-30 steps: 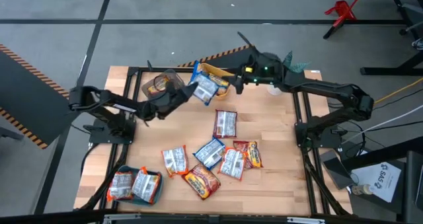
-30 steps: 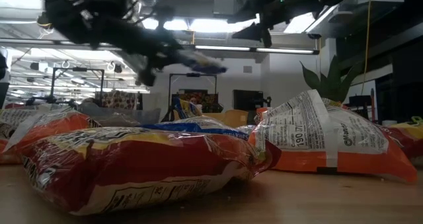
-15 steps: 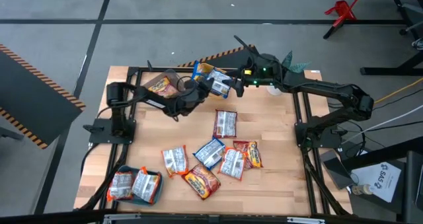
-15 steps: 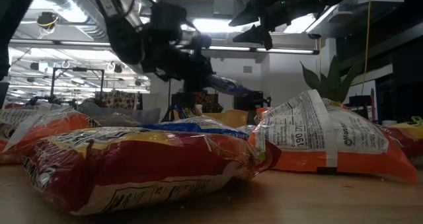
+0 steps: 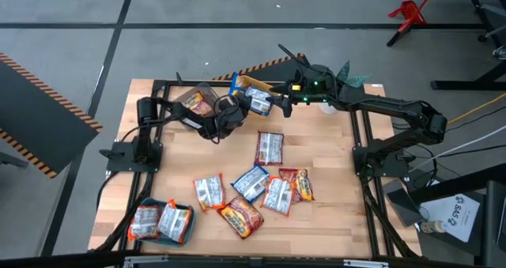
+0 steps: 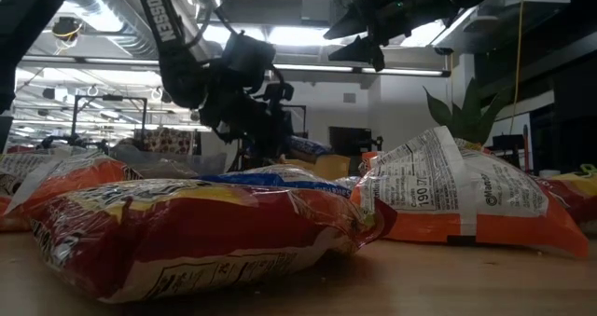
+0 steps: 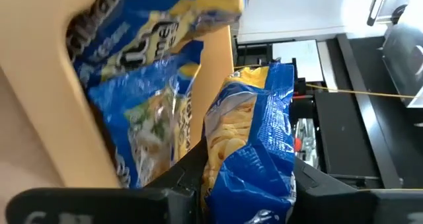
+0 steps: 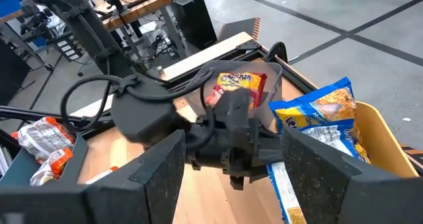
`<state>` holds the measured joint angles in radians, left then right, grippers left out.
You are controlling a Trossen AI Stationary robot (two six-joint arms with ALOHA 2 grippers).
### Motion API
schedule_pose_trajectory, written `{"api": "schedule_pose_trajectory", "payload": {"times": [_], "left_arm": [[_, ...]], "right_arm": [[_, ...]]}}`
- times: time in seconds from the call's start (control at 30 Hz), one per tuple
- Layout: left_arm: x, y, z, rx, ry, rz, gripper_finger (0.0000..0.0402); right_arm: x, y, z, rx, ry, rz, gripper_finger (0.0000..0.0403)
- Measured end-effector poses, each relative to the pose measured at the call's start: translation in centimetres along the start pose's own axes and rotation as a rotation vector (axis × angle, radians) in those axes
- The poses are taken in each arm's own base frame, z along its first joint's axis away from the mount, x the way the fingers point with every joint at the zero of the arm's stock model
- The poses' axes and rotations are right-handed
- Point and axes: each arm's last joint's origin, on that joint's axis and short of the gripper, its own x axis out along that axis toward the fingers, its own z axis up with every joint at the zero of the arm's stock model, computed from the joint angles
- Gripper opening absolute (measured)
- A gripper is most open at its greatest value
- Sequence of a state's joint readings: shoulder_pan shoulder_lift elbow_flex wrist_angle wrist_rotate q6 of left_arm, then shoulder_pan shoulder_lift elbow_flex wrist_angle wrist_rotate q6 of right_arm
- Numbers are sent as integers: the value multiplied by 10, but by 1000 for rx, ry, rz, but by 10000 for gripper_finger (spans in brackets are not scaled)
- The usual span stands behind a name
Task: Sort Maruchan noodles
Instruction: Put the blue noodle pack into the yellow bin
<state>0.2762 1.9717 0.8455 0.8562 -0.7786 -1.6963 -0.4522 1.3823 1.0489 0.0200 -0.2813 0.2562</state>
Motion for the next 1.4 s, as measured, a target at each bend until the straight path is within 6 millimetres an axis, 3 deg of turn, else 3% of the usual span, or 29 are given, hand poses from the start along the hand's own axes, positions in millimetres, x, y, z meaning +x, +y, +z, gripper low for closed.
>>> {"api": "schedule_pose_trajectory", "payload": {"times": [0.3, 0.53, 0.93, 1.13, 1.4], "left_arm": [[18, -6, 7, 47, 62, 53, 99], [20, -6, 7, 70, 50, 76, 104], [20, -10, 5, 89, 95, 44, 184], [24, -13, 7, 132, 223, 39, 220], [31, -20, 15, 133, 272, -21, 235]], "right_arm": [[0, 0, 0, 0, 3, -1, 234], [0, 0, -1, -1, 11, -3, 234], [0, -3, -11, 5, 105, -26, 234], [-1, -4, -14, -15, 130, -55, 234], [-1, -6, -17, -33, 162, -101, 234]]}}
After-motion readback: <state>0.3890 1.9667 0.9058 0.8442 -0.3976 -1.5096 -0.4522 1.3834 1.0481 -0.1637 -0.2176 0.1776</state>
